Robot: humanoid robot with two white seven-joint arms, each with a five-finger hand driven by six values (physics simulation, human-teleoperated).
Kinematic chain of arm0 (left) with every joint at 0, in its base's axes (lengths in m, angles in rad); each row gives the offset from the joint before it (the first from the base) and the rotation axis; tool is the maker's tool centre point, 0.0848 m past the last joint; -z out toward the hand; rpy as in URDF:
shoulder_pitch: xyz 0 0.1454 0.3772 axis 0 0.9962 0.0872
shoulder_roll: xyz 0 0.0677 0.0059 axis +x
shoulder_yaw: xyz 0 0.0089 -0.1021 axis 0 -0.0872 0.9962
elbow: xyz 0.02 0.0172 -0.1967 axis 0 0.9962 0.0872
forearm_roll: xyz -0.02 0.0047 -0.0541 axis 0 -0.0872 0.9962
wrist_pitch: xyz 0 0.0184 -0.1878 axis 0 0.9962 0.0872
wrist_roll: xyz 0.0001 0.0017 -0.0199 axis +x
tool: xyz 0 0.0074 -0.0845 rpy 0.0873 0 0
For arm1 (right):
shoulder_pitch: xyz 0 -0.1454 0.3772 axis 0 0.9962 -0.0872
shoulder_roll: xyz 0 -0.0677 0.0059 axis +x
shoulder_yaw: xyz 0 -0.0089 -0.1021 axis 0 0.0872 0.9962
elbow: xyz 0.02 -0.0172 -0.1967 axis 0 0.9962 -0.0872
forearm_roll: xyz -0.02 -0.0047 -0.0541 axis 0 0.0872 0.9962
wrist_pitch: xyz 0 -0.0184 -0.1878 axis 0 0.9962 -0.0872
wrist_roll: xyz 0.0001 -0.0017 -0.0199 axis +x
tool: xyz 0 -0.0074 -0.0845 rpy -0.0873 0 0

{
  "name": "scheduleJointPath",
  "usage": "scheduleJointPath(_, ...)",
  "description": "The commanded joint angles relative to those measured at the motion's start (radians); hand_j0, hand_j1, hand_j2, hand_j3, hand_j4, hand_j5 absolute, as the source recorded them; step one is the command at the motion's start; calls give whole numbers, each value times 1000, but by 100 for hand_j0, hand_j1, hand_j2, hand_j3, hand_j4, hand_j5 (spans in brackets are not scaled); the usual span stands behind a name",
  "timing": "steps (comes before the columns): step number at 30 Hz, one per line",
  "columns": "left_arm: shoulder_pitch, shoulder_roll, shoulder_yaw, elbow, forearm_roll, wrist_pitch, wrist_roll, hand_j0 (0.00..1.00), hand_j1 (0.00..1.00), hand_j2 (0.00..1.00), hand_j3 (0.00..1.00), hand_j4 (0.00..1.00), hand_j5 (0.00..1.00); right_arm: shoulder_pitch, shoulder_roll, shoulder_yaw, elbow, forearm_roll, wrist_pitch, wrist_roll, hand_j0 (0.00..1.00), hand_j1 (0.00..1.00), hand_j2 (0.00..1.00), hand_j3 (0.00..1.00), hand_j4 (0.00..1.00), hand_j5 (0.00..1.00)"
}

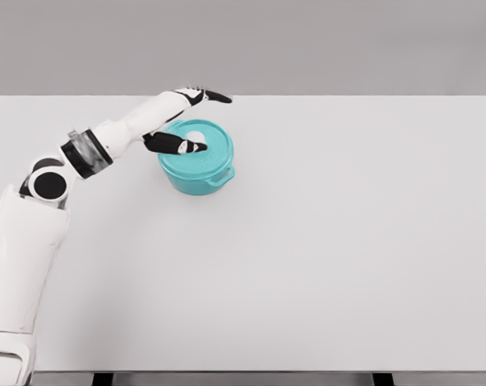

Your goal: Open the lid of the pot with left arm

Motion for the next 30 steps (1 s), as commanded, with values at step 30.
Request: scheduleJointPath(30,17,9,-10,99,37,3,1,72,72,72,72,72,72,0,0,0,0,0,0,0,100,100,100,100,100,100)
